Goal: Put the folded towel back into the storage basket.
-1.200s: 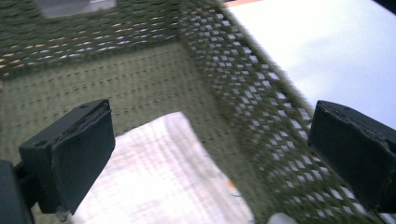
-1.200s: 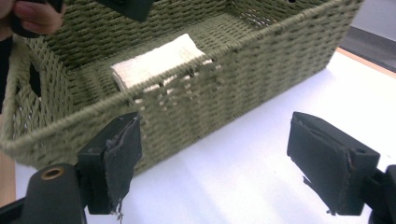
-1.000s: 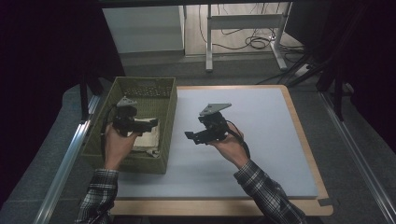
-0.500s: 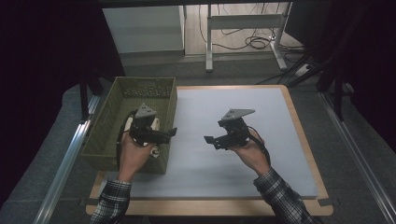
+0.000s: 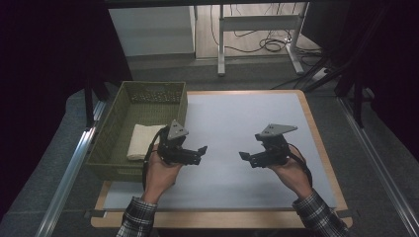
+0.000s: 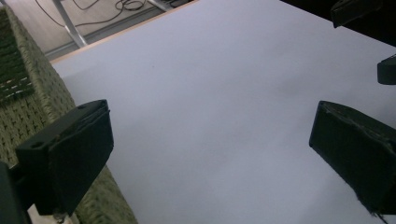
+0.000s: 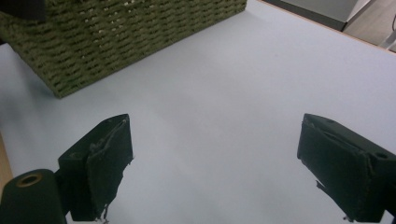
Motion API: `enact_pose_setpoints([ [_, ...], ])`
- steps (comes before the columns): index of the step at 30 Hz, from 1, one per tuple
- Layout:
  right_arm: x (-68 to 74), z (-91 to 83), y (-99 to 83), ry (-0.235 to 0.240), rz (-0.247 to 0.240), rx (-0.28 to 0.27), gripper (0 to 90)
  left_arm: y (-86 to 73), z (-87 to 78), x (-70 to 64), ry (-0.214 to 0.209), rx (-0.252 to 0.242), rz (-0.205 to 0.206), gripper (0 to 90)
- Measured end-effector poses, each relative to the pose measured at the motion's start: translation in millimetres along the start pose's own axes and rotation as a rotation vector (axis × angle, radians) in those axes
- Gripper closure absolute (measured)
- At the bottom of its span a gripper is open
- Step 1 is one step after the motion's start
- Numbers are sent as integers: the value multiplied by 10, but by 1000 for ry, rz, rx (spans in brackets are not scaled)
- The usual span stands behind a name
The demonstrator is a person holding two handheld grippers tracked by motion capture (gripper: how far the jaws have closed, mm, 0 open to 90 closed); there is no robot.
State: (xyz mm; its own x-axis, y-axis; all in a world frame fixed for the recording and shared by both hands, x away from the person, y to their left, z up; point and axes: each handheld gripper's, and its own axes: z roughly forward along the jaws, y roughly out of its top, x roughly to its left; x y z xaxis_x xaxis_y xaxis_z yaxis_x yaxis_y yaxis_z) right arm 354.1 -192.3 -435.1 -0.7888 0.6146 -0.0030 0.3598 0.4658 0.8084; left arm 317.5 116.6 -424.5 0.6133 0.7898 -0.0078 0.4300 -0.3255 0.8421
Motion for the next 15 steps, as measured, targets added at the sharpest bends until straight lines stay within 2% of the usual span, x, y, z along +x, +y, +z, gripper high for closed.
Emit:
enact_pose_setpoints([
  [1, 0, 0, 0, 0, 0, 0, 105, 0, 0, 0, 0, 0, 0, 0],
  [2, -11, -44, -51, -2, 0, 2, 104, 5, 5, -59, -27, -12, -9, 1],
  [6, -26, -102, -132, -6, 9, -3, 100, 8, 32, -156, -36, -9, 10, 1],
  [8, -46, -154, -218, -9, 15, -3, 97, -14, 63, -238, -58, -16, 20, 1],
  [11, -67, -185, -279, -12, 22, 2, 95, -46, 92, -292, -68, -22, 29, 6],
  [12, -89, -216, -337, -14, 32, 4, 94, -96, 127, -351, -78, -38, 36, 8],
  [15, -108, -250, -390, -24, 39, 4, 94, -148, 169, -411, -91, -31, 42, 7],
])
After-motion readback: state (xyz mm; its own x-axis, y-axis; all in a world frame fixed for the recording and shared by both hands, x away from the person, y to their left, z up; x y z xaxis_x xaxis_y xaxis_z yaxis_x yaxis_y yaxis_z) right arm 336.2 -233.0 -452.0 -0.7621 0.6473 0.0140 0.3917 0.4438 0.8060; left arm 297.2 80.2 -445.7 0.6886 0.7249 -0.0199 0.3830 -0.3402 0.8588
